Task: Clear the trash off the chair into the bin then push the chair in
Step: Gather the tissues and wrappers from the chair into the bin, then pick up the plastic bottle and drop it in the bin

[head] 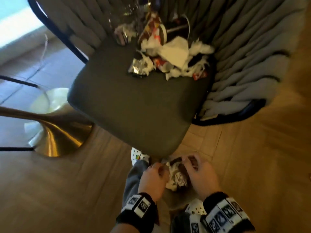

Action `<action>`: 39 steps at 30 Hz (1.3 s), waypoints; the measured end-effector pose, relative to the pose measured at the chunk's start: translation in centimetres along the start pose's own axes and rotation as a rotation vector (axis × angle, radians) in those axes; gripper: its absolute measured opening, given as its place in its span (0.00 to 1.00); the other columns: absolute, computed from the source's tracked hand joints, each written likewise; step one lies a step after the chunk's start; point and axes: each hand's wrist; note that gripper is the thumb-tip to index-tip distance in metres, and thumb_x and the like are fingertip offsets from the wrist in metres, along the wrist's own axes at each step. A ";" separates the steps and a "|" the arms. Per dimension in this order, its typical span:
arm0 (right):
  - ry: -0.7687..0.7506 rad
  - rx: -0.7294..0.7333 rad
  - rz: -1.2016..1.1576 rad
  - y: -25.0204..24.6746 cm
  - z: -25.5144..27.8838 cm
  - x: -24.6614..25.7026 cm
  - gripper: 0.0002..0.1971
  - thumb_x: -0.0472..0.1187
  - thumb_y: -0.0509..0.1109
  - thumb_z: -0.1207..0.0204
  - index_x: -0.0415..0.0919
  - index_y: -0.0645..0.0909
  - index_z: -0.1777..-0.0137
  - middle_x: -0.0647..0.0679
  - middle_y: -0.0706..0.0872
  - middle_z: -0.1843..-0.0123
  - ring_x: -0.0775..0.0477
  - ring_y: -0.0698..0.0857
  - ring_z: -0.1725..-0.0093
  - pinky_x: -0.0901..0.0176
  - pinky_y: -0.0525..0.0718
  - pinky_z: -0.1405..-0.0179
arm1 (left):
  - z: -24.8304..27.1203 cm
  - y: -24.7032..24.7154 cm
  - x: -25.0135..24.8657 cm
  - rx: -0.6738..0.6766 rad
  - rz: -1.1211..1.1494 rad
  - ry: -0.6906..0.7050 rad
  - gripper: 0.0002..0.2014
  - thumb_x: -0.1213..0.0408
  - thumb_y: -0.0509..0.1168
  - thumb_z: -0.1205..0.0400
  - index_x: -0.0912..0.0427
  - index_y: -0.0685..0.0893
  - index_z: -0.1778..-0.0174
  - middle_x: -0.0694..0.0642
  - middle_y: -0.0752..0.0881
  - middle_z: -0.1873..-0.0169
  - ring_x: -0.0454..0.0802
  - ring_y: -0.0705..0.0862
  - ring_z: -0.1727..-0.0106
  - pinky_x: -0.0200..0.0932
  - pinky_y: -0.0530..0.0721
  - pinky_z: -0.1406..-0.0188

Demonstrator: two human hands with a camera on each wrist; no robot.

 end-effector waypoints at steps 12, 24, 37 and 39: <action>-0.098 -0.405 0.041 -6.1 -19.2 25.1 0.40 0.59 0.76 0.30 0.43 0.66 0.22 0.38 0.67 0.22 0.34 0.69 0.24 0.40 0.71 0.27 | -5.9 -24.6 -15.3 -0.349 0.147 0.353 0.05 0.53 0.64 0.14 0.45 0.83 0.45 0.46 0.84 0.53 0.38 0.84 0.56 0.38 0.87 0.52; -0.179 -0.310 0.212 -6.1 -22.8 25.3 0.11 0.44 0.75 0.25 0.49 0.81 0.44 0.48 0.79 0.46 0.47 0.79 0.47 0.53 0.78 0.51 | -25.0 -36.2 -23.4 -0.502 -0.570 0.305 0.67 0.36 0.81 0.39 0.33 0.39 0.14 0.60 0.43 0.12 0.73 0.44 0.15 0.80 0.60 0.23; -0.218 -0.400 0.127 -6.3 -19.6 25.0 0.14 0.44 0.69 0.20 0.51 0.80 0.35 0.49 0.78 0.36 0.49 0.80 0.43 0.52 0.81 0.46 | -26.8 -37.3 -23.5 -0.496 -0.522 0.248 0.35 0.63 0.73 0.22 0.59 0.63 0.21 0.71 0.73 0.27 0.74 0.76 0.29 0.68 0.78 0.33; -0.232 -0.426 0.103 -6.6 -18.7 25.1 0.14 0.44 0.69 0.19 0.49 0.80 0.35 0.49 0.78 0.36 0.52 0.79 0.45 0.57 0.79 0.49 | -25.7 -36.9 -22.7 -0.532 -0.389 0.267 0.33 0.60 0.73 0.23 0.57 0.66 0.24 0.72 0.78 0.32 0.74 0.79 0.33 0.67 0.81 0.35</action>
Point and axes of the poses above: each hand's wrist, its own z-axis away from the middle knuckle, its own y-axis out of the palm, x = y × z
